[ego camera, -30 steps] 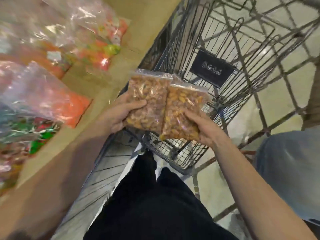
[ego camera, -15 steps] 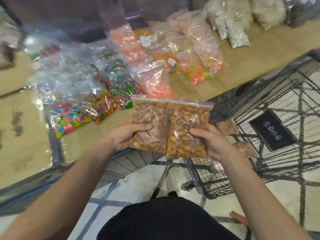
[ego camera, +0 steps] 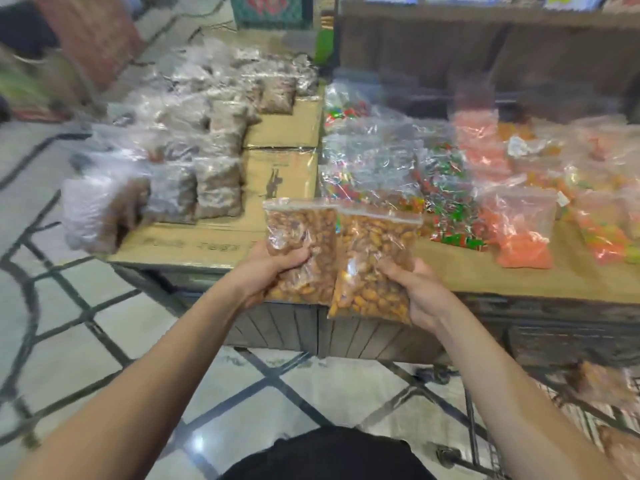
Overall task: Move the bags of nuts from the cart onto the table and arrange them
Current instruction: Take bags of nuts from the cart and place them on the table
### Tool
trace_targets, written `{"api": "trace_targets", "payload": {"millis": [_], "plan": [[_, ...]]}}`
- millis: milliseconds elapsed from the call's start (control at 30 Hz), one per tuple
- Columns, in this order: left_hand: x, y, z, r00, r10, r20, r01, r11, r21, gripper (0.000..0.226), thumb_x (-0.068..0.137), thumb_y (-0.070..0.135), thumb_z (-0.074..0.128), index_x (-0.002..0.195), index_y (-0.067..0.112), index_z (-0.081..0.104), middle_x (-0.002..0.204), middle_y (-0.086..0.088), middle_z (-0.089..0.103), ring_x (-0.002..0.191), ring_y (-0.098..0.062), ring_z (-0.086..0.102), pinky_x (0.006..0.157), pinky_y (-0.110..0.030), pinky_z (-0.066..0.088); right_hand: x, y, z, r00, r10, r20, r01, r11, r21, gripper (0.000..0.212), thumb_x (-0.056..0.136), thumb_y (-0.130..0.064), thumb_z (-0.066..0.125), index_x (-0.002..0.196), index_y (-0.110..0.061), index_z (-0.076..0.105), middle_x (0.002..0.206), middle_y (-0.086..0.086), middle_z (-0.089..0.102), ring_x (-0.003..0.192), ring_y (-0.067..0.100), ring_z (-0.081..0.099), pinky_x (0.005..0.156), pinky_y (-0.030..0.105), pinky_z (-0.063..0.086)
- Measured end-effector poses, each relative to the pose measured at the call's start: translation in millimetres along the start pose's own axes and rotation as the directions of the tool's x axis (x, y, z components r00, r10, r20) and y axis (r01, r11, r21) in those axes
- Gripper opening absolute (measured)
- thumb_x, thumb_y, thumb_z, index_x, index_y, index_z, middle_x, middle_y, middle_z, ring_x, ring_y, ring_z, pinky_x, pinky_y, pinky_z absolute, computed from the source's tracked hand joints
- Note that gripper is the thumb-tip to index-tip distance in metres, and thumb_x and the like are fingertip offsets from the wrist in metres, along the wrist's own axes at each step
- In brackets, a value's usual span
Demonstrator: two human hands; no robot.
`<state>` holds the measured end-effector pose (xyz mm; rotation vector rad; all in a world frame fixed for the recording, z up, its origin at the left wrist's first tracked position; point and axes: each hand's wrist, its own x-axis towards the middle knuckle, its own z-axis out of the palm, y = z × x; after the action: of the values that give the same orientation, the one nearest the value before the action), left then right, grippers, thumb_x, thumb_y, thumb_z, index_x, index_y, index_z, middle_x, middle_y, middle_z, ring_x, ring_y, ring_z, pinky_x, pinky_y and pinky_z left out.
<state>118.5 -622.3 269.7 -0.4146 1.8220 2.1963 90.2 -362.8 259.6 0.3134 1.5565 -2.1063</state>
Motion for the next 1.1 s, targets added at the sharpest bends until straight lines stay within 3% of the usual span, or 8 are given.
{"api": "trace_targets", "payload": {"millis": [67, 267, 400, 567, 633, 700, 867, 1100], "plan": [[-12, 9, -35, 0.999, 0.013, -0.050, -0.014, 1.000, -0.003, 0.025, 0.088, -0.001, 0.068, 0.111, 0.006, 0.064, 0.093, -0.006, 0.079, 0.083, -0.020, 0.075, 0.063, -0.025, 0.059, 9, 6, 38, 1.000, 0.005, 0.024, -0.005, 1.000, -0.025, 0.064, 0.066, -0.019, 0.082, 0.125, -0.010, 0.060, 0.117, 0.016, 0.075, 0.108, 0.033, 0.072, 0.090, 0.058, 0.059], [-24, 30, -108, 0.987, 0.030, -0.157, -0.035, 0.999, -0.032, 0.027, 0.088, 0.005, 0.072, 0.113, 0.007, 0.064, 0.099, -0.006, 0.078, 0.084, -0.017, 0.076, 0.061, -0.022, 0.059, 28, 16, 118, 0.997, -0.017, 0.069, 0.026, 0.993, -0.119, 0.055, 0.069, -0.009, 0.086, 0.119, -0.009, 0.062, 0.098, 0.008, 0.080, 0.085, 0.025, 0.078, 0.067, 0.044, 0.065], [-11, 43, -137, 0.981, 0.034, -0.189, -0.045, 0.998, -0.054, 0.026, 0.085, 0.011, 0.077, 0.099, 0.021, 0.057, 0.100, -0.001, 0.079, 0.083, -0.007, 0.075, 0.066, -0.024, 0.060, 50, 9, 145, 0.996, -0.047, 0.081, 0.064, 0.975, -0.214, 0.053, 0.075, -0.008, 0.088, 0.123, -0.008, 0.064, 0.105, 0.010, 0.080, 0.094, 0.029, 0.078, 0.078, 0.047, 0.064], [21, 68, -164, 0.972, 0.054, -0.227, -0.067, 0.997, -0.050, 0.080, 0.050, 0.041, 0.098, 0.112, 0.015, 0.056, 0.097, -0.003, 0.079, 0.094, -0.022, 0.069, 0.072, -0.030, 0.057, 93, -9, 165, 0.995, -0.071, 0.066, 0.085, 0.968, -0.237, 0.037, 0.080, -0.011, 0.086, 0.109, -0.016, 0.064, 0.088, 0.000, 0.081, 0.084, 0.020, 0.079, 0.077, 0.042, 0.063], [44, 76, -171, 0.977, 0.059, -0.203, -0.073, 0.995, -0.061, 0.046, 0.075, 0.021, 0.087, 0.109, 0.011, 0.057, 0.086, 0.001, 0.079, 0.081, -0.015, 0.073, 0.055, -0.025, 0.057, 116, -17, 169, 0.996, -0.058, 0.066, 0.071, 0.972, -0.223, 0.042, 0.078, -0.014, 0.087, 0.113, -0.014, 0.063, 0.091, 0.003, 0.081, 0.085, 0.023, 0.079, 0.077, 0.044, 0.064], [72, 85, -175, 0.979, 0.033, -0.199, -0.044, 0.998, -0.051, 0.023, 0.087, 0.006, 0.075, 0.104, 0.011, 0.059, 0.083, 0.000, 0.079, 0.075, -0.013, 0.075, 0.053, -0.025, 0.058, 140, -25, 173, 0.996, -0.064, 0.066, 0.077, 0.974, -0.212, 0.066, 0.067, -0.022, 0.093, 0.124, -0.009, 0.062, 0.102, 0.011, 0.080, 0.093, 0.030, 0.078, 0.082, 0.049, 0.063], [161, 105, -189, 0.977, -0.001, -0.214, -0.011, 0.998, -0.059, 0.038, 0.087, 0.010, 0.078, 0.119, 0.011, 0.057, 0.092, 0.000, 0.080, 0.083, -0.015, 0.076, 0.058, -0.022, 0.057, 210, -41, 169, 0.997, -0.075, -0.012, 0.071, 0.977, -0.202, 0.053, 0.078, -0.017, 0.088, 0.125, -0.013, 0.064, 0.108, 0.008, 0.080, 0.097, 0.027, 0.078, 0.086, 0.048, 0.062], [273, 144, -191, 0.982, -0.034, -0.186, 0.020, 0.997, -0.079, 0.029, 0.089, 0.005, 0.074, 0.104, 0.021, 0.056, 0.077, 0.006, 0.078, 0.070, -0.008, 0.075, 0.054, -0.021, 0.057, 284, -78, 183, 0.995, -0.068, -0.078, 0.053, 0.983, -0.174, 0.028, 0.086, -0.007, 0.080, 0.111, -0.013, 0.070, 0.100, 0.009, 0.081, 0.092, 0.027, 0.078, 0.084, 0.046, 0.063]]}}
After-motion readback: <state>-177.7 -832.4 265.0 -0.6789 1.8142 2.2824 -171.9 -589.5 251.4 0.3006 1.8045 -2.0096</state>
